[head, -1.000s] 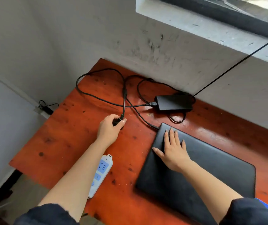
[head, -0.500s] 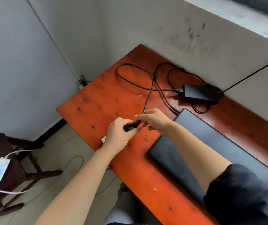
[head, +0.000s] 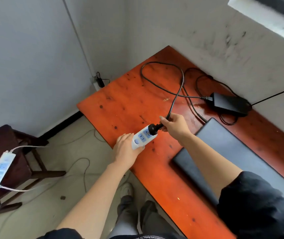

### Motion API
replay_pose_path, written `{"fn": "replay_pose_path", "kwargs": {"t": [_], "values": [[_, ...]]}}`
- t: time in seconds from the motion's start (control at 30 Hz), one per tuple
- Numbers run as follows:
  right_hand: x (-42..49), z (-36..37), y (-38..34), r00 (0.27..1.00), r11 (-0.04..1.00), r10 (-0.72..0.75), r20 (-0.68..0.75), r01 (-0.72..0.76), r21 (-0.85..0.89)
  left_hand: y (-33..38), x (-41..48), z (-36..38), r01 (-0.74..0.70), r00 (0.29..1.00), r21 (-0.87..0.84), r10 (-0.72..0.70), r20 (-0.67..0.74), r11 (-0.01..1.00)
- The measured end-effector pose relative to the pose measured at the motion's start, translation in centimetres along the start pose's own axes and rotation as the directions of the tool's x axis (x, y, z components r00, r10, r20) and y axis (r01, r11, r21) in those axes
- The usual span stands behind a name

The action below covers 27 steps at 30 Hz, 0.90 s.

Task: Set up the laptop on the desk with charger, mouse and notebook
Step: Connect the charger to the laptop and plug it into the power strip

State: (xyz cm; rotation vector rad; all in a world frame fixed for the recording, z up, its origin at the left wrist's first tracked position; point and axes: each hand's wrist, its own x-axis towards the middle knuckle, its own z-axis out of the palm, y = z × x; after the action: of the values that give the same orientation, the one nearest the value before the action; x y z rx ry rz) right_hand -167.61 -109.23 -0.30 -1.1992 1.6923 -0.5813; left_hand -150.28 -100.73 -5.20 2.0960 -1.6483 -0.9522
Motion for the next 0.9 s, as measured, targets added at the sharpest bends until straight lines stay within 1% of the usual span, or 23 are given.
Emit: {"fn": "replay_pose_path", "kwargs": {"t": [0.07,0.13,0.27,0.37,0.4,0.47,0.53,0.6,0.77,0.9], "values": [[0.2,0.6,0.0,0.999,0.999,-0.02,-0.04,0.018,-0.046,-0.4,0.2,0.5,0.0,1.0,0.03,0.0,0.005,1.0],[0.4,0.6,-0.5,0.997,0.991,-0.047,-0.059,0.039,-0.13,-0.7,0.3,0.5,0.011,1.0,0.032,-0.011,-0.017,0.999],[1.1,0.2,-1.4,0.994,0.957,-0.105,0.012,0.104,-0.272,-1.1,0.4,0.5,0.001,0.999,0.047,0.001,-0.048,0.999],[1.3,0.0,-2.0,0.995,0.923,-0.059,0.084,0.087,-0.375,-1.0,0.3,0.4,0.005,0.999,0.055,-0.003,-0.032,0.998],[1.3,0.1,-2.2,0.995,0.922,-0.031,0.096,0.065,-0.381,-1.1,0.3,0.3,0.007,1.0,0.065,-0.006,-0.029,0.998],[1.4,0.1,-2.5,0.995,0.942,0.023,0.095,0.01,-0.335,-1.0,0.2,0.2,0.014,1.0,0.075,-0.013,-0.019,0.997],[1.4,0.1,-3.0,0.992,0.953,0.048,0.116,-0.011,-0.303,-0.9,0.1,0.1,0.016,1.0,0.078,-0.015,-0.021,0.997],[1.5,0.2,-3.7,0.989,0.939,0.028,0.143,0.023,-0.344,-0.8,0.1,0.0,0.016,1.0,0.078,-0.014,-0.023,0.997],[1.8,0.5,-5.0,0.984,0.839,-0.093,0.153,0.16,-0.52,-0.7,0.0,-0.3,0.003,1.0,0.096,-0.001,-0.025,0.995],[2.2,0.0,-5.4,0.975,0.787,-0.101,0.198,0.2,-0.584,-0.7,0.1,-0.5,0.001,1.0,0.102,0.001,-0.018,0.995]]}}
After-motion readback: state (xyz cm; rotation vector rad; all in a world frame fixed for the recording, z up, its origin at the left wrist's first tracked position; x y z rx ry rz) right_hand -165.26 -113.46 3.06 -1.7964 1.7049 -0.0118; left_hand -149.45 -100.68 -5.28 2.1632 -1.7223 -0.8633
